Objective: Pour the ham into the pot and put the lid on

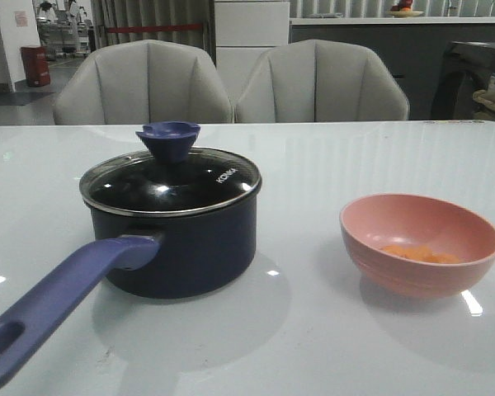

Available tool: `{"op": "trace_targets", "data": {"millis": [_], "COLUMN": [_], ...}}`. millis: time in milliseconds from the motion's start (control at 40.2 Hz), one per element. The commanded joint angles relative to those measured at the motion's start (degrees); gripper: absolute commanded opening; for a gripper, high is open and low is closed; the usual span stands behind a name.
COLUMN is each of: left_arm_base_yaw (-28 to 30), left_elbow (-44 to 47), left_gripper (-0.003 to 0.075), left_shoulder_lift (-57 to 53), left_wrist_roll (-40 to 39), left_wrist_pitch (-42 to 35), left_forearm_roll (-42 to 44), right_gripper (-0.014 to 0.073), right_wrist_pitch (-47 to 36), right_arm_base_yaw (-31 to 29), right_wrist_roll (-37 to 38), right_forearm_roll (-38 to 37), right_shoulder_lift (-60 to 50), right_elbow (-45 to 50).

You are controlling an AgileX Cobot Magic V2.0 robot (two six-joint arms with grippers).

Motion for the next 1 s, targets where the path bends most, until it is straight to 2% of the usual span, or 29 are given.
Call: {"op": "trace_targets", "data": {"millis": [0, 149, 274, 323, 522, 746, 821, 970], "left_arm_base_yaw": [0.1, 0.1, 0.1, 0.1, 0.1, 0.1, 0.1, 0.1], "left_elbow": [1.8, 1.8, 1.1, -0.4, -11.7, -24.6, -26.8, -27.5], "left_gripper": [0.0114, 0.0114, 0.0114, 0.0114, 0.0114, 0.0114, 0.0114, 0.0114], "left_shoulder_lift": [-1.1, -1.1, -1.1, -1.1, 2.8, 14.6, 17.7, 22.0], "left_wrist_roll": [0.1, 0.1, 0.1, 0.1, 0.1, 0.1, 0.1, 0.1], "left_wrist_pitch": [-4.3, -5.8, -12.7, -13.2, -2.1, 13.8, 17.9, 21.5], "left_forearm_roll": [0.0, 0.0, -3.8, -4.3, -2.5, -2.5, -2.5, -2.8], "right_gripper": [0.0185, 0.0185, 0.0185, 0.0185, 0.0185, 0.0185, 0.0185, 0.0185], "right_wrist_pitch": [-4.8, -4.8, -4.8, -4.8, -4.8, -4.8, -4.8, -4.8], "right_arm_base_yaw": [-0.3, -0.3, -0.3, -0.3, -0.3, -0.3, -0.3, -0.3], "right_wrist_roll": [-0.1, -0.1, -0.1, -0.1, -0.1, -0.1, -0.1, -0.1], "right_forearm_roll": [-0.7, -0.7, -0.7, -0.7, -0.7, -0.7, -0.7, -0.7], "right_shoulder_lift": [-1.1, -1.1, -1.1, -1.1, -1.1, -1.1, -1.1, -1.1], "right_elbow": [0.5, 0.5, 0.5, 0.5, 0.5, 0.5, 0.5, 0.5]}}
